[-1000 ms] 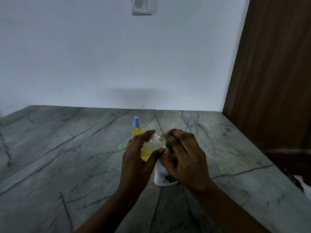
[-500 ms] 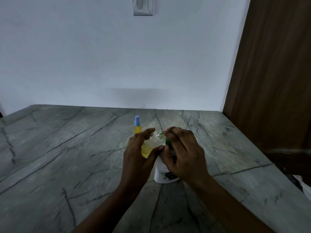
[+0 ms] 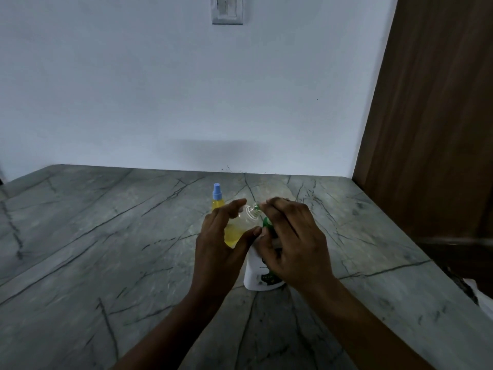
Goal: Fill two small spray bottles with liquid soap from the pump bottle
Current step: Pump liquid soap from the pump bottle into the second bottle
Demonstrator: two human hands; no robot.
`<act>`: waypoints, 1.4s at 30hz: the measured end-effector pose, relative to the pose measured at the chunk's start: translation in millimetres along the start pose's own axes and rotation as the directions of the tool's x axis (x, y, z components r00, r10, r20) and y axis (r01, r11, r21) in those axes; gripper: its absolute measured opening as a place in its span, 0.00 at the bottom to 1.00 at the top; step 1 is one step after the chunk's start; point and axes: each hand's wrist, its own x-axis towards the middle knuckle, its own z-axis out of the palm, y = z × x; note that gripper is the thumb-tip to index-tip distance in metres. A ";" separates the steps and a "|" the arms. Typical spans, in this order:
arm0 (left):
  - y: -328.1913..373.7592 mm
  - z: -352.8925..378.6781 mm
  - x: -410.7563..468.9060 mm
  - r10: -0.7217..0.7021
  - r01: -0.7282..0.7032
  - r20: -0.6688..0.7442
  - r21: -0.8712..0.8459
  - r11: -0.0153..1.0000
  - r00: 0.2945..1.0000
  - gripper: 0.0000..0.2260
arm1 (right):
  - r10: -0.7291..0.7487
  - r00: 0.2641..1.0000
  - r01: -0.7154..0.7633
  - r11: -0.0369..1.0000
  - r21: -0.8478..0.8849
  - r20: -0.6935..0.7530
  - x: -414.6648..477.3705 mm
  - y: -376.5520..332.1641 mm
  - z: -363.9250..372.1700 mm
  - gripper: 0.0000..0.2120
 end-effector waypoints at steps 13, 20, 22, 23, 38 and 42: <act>-10.4 2.7 -6.3 0.002 -0.003 0.032 0.029 1.000 0.999 0.21 | 0.024 0.998 -0.021 0.998 0.053 -0.055 -12.0 -1.8 8.4 0.15; -9.5 1.9 -4.6 0.023 -0.024 0.031 0.019 1.000 0.999 0.21 | 0.019 0.999 -0.017 0.999 0.049 -0.033 -6.2 -2.4 2.1 0.17; -8.7 1.3 -3.0 0.034 -0.034 0.022 0.020 0.999 0.999 0.21 | 0.017 0.999 -0.016 0.999 0.037 -0.036 -3.1 -2.0 0.3 0.15; -8.2 0.8 -2.3 0.039 -0.039 0.018 0.022 0.999 0.999 0.22 | 0.020 0.999 -0.018 0.999 0.030 -0.033 -1.7 -2.1 -0.9 0.15; -5.0 -1.1 0.2 0.054 -0.055 0.014 0.048 0.997 0.998 0.22 | 0.035 0.998 -0.036 0.999 -0.006 -0.048 1.2 -4.8 -6.4 0.18; -5.5 -1.5 -0.2 0.062 -0.063 0.026 0.055 0.997 0.998 0.23 | 0.023 0.998 -0.022 1.000 0.022 -0.055 -0.9 -4.6 -3.4 0.17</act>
